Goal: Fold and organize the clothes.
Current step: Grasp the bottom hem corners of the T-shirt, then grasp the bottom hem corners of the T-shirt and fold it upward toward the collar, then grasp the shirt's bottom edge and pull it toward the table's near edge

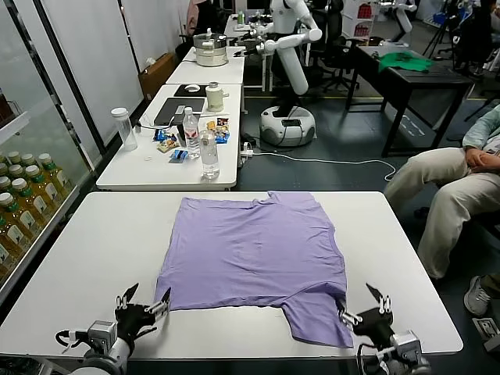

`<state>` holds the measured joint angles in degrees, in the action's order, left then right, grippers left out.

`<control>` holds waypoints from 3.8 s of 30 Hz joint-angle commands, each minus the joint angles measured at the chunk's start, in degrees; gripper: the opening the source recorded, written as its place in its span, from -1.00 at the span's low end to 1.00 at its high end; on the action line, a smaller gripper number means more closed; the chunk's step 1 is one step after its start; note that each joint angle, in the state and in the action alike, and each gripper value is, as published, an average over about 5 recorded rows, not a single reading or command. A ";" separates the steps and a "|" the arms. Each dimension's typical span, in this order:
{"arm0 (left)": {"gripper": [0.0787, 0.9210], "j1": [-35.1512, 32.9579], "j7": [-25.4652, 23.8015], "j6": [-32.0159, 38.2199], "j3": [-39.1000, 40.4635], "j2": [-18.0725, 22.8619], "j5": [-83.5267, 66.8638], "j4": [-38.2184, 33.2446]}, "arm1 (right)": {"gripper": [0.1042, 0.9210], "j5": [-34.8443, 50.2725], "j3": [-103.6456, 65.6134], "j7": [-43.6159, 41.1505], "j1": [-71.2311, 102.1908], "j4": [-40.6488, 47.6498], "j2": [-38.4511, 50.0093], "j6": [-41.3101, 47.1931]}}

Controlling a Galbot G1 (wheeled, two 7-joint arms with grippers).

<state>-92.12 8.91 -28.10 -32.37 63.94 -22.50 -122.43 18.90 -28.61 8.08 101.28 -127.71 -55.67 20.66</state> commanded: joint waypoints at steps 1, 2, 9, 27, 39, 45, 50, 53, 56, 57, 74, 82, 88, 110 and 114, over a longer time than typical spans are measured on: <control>0.77 -2.26 1.86 -3.60 -0.10 -0.27 -2.17 -0.18 | 0.76 0.69 0.92 0.38 3.48 -0.06 -0.15 -0.61; 0.77 -2.21 1.93 -3.59 -0.14 -0.24 -2.17 -0.11 | 0.76 0.66 0.92 0.38 3.46 0.01 -0.14 -0.68; 0.77 -1.32 2.07 -3.34 -0.26 0.35 -2.48 0.49 | 0.76 0.27 2.10 1.19 3.38 0.95 -0.34 -1.19; 0.12 -1.56 0.68 -3.09 1.02 1.53 -3.57 0.00 | -0.33 6.42 3.49 2.04 3.28 2.05 -0.83 -2.74; -0.70 -4.90 1.12 -0.73 0.49 0.77 -2.81 -4.97 | -0.96 10.02 -2.45 0.43 5.33 -3.89 0.57 -3.23; -0.98 -17.07 5.44 1.24 -1.44 -2.19 -2.19 -13.07 | -0.96 11.19 -11.04 -0.59 16.10 -13.35 3.08 -2.82; -0.99 -24.92 7.99 4.07 -2.84 -3.48 -1.00 -15.17 | -0.96 9.53 -11.60 -0.96 21.48 -16.65 3.10 -2.92; -0.99 -26.72 8.86 5.90 -3.71 -3.95 -0.29 -15.59 | -0.96 8.81 -10.28 -0.85 20.50 -17.10 2.95 -3.25; -0.99 -22.25 8.43 5.95 -4.80 -4.03 -1.50 -14.60 | -0.96 8.65 -8.71 -0.42 14.34 -15.66 2.69 -2.94; -0.99 -19.21 7.97 5.38 -4.99 -4.00 -2.31 -13.67 | -0.96 8.62 -7.99 -0.17 11.22 -14.67 2.55 -2.49; -0.99 9.20 0.64 -0.27 -1.54 -3.13 -7.57 2.73 | -0.96 6.85 4.53 1.90 -17.56 0.70 0.85 3.39; -0.99 12.56 -3.47 -0.01 -0.56 -2.62 -6.71 5.84 | -0.96 6.22 6.54 1.71 -20.52 4.67 0.56 4.80; -0.99 14.34 -6.02 0.23 0.51 -2.25 -3.02 8.19 | -0.94 5.22 7.36 1.71 -20.57 7.16 -0.01 5.19; 0.16 7.47 -1.02 -1.25 -3.19 -1.75 -8.68 3.36 | 0.47 7.69 2.90 3.01 -12.68 1.81 -0.53 6.65; 0.42 5.37 -0.73 -3.13 -1.60 -0.07 -9.18 1.73 | 0.70 8.29 3.99 3.62 -12.18 3.06 -1.33 7.22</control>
<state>-80.89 6.66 -28.38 -33.86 62.64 -27.48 -114.60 26.35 -22.86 11.76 85.80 -122.65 -57.45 27.54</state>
